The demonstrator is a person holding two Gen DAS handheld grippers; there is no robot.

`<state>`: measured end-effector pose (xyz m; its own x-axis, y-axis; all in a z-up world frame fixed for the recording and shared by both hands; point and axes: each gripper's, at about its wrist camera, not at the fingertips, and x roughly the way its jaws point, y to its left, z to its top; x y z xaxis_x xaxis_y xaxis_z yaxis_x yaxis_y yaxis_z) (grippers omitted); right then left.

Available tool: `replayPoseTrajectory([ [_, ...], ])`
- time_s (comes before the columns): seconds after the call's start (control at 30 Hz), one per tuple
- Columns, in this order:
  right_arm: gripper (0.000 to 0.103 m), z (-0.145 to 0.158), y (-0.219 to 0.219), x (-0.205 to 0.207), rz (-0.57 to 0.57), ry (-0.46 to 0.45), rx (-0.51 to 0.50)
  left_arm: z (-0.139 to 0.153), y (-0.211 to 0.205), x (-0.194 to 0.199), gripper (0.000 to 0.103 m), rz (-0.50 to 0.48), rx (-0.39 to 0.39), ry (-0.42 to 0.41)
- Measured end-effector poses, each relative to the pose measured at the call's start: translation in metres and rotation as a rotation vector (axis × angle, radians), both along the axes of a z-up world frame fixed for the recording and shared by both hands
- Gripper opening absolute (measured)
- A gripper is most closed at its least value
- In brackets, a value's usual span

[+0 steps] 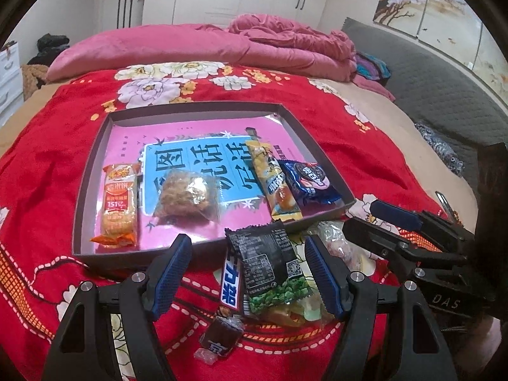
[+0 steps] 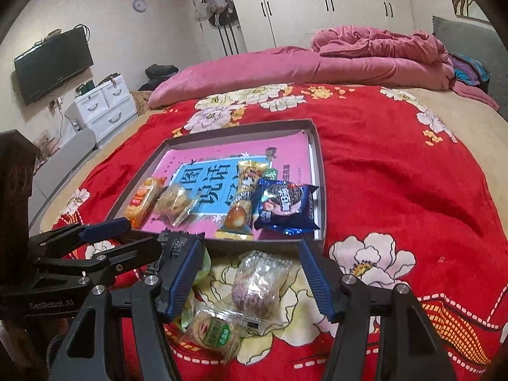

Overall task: Organize snacks
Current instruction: 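Move both tools back from the tray to the snack pile beside it, then grasp the black-and-green snack bag with the left tool while the right tool grasps the clear pastry bag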

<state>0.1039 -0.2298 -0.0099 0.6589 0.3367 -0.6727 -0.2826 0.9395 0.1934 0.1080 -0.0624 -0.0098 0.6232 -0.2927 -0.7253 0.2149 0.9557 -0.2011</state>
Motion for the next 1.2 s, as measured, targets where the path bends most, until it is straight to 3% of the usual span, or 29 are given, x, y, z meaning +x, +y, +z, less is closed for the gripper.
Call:
replayPoseTrajectory([
  [0.73, 0.064, -0.02, -0.006, 0.001, -0.002, 0.089, -0.057, -0.021, -0.011, 0.012, 0.075, 0.01, 0.026, 0.098],
  [1.2, 0.064, -0.037, 0.004, 0.012, 0.005, 0.144, -0.05, -0.025, 0.006, 0.015, 0.075, 0.031, -0.028, 0.133],
])
